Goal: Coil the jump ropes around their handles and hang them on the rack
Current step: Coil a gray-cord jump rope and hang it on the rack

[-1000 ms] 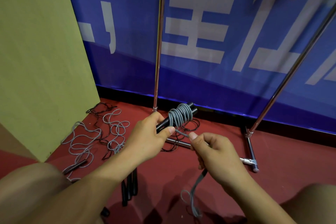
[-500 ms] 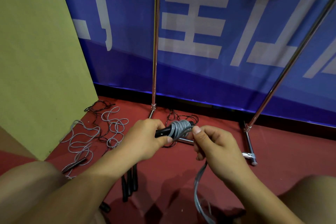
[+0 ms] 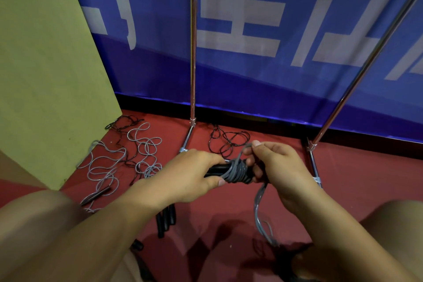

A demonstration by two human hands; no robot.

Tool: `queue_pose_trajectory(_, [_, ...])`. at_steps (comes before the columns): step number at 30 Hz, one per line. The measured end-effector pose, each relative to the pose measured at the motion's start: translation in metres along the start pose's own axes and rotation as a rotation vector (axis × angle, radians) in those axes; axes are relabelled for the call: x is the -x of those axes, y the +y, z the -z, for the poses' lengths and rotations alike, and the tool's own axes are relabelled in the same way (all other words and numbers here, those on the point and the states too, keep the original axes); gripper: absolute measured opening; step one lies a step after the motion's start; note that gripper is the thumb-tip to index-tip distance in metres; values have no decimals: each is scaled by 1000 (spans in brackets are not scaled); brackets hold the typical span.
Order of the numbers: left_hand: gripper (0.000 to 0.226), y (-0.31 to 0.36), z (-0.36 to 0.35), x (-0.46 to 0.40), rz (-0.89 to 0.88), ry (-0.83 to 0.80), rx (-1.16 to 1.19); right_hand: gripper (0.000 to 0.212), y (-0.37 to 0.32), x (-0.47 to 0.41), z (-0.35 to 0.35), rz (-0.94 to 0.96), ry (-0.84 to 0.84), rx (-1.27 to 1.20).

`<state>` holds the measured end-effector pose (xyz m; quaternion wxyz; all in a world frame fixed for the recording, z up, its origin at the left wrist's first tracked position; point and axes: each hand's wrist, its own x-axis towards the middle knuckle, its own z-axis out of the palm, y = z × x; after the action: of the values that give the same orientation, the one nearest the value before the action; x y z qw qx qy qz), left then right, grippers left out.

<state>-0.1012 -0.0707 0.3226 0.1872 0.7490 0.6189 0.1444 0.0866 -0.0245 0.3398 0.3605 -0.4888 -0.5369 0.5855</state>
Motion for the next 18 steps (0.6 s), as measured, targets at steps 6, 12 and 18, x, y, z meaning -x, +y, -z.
queue_pose_trajectory(6, [34,1,3,5,6,-88,110,29,2,-8,9,71,46,170])
queue_pose_trajectory(12, [22,1,4,8,-2,-225,300,13,-2,-13,18,277,47,429])
queue_pose_trajectory(18, [25,4,12,13,-41,-313,541,12,-5,-18,22,236,-6,313])
